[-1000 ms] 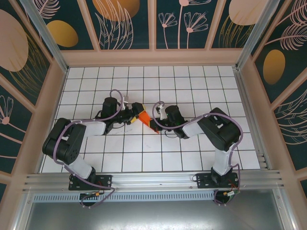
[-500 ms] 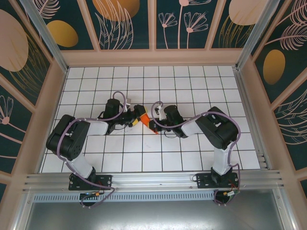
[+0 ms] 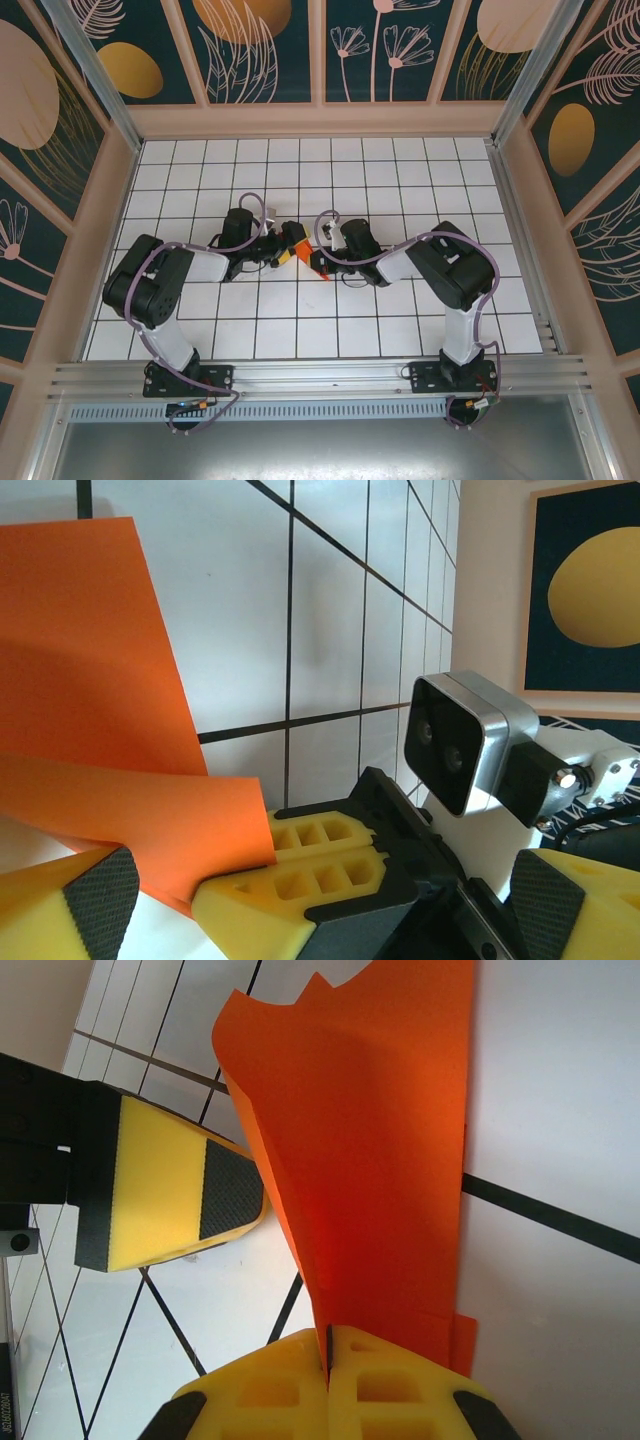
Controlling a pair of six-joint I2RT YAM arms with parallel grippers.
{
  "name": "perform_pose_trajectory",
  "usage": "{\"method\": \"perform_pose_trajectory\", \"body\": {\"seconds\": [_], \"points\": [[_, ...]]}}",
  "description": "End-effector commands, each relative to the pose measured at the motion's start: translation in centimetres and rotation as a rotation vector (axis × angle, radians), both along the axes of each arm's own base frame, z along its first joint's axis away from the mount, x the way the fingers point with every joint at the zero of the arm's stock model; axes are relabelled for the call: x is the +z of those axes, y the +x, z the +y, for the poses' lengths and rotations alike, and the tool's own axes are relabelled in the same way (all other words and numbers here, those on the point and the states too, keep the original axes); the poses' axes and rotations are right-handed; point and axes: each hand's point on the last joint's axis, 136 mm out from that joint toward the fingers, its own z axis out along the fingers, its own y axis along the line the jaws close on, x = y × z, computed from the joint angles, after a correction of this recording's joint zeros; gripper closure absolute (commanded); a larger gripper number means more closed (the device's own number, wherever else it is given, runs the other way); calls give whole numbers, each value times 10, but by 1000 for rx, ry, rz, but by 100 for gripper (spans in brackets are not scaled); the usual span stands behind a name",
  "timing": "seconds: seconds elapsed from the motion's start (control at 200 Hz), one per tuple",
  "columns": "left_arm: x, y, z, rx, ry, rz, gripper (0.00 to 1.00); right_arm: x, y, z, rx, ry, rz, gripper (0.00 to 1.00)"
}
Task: Fold a paper plane with a square sheet of paper (pick it up from the middle)
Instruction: Fold the wing for the fifth time at the center of the table.
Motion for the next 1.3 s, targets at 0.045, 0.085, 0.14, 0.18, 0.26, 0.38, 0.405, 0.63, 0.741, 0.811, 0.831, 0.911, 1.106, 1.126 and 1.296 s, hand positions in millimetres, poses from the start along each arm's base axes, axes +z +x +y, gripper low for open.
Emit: {"method": "perform_pose_trajectory", "body": {"seconds": [0.045,0.085,0.14,0.18,0.26,0.38,0.405,0.63,0.741,0.811,0.831,0.911,1.106,1.126,1.296], "points": [[0,-1,-5,-16,-19,-5,3,-9,0,-1,-3,-13,45,100],[-2,0,-5,-14,-17,0,3,-10,-1,-1,-3,-15,46,100],[-4,0,-6,-16,-16,4,3,-10,-1,-1,-2,-16,47,100],[-5,0,-6,-15,-15,8,3,-10,-1,-2,-2,-16,47,100],[-6,1,-6,-13,-13,12,4,-12,-2,-2,0,-20,52,100],[-8,3,-6,-10,-4,17,4,-13,-2,-2,0,-22,53,100],[-8,4,-6,-9,0,19,5,-13,-2,-2,1,-23,54,100],[-15,6,-12,-23,47,33,8,-17,-3,-3,2,-37,60,100],[-20,6,-12,-19,69,47,10,-19,-3,-4,-1,-46,62,100],[-23,7,-10,-12,87,56,11,-19,-3,-4,0,-49,63,100],[-24,7,-9,-9,93,60,11,-20,-3,-4,0,-50,64,100],[-29,8,-6,2,123,69,12,-20,-3,-5,-3,-55,66,100],[-34,10,0,35,164,87,14,-16,-2,-7,-16,-63,59,100],[-34,11,0,38,167,86,15,-15,-1,-7,-16,-60,57,100],[-19,12,0,40,155,45,15,-12,-2,-5,-5,-43,68,90]]}}
